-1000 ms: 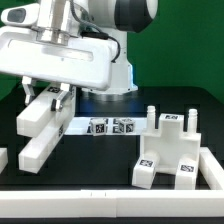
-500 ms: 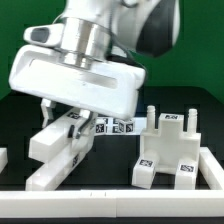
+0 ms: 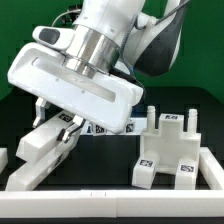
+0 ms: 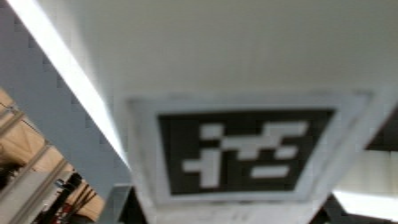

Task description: Assemble chair

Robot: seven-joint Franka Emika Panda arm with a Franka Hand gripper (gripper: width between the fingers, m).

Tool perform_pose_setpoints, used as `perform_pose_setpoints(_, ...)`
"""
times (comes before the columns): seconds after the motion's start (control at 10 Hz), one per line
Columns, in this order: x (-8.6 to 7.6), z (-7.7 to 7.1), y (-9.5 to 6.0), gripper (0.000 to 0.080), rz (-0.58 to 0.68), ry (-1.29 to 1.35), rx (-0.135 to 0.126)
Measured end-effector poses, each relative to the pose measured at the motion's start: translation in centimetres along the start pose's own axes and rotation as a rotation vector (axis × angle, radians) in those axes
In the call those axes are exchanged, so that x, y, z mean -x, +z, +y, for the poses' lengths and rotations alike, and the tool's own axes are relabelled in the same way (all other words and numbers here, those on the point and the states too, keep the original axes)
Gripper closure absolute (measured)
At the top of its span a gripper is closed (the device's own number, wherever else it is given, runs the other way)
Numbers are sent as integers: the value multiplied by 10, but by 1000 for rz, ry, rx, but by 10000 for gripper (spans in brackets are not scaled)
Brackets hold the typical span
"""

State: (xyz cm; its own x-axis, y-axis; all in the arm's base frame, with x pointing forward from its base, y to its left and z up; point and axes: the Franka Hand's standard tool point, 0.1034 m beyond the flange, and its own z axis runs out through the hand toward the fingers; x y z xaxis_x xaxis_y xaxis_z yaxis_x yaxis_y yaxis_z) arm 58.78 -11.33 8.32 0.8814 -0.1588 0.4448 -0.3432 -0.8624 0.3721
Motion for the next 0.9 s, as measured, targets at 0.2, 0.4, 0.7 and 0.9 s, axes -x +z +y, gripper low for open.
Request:
perform_pose_setpoints(0.2,-4,0,7,512,28,0,108)
perform_pose_setpoints(0.4,-5,-5,9,512,27,52,220)
perform_pose_setpoints(0.7,-6,-6,7,510,46,32,296)
perform_pose_setpoints(0.9,-6,-6,7,318,46,34,296)
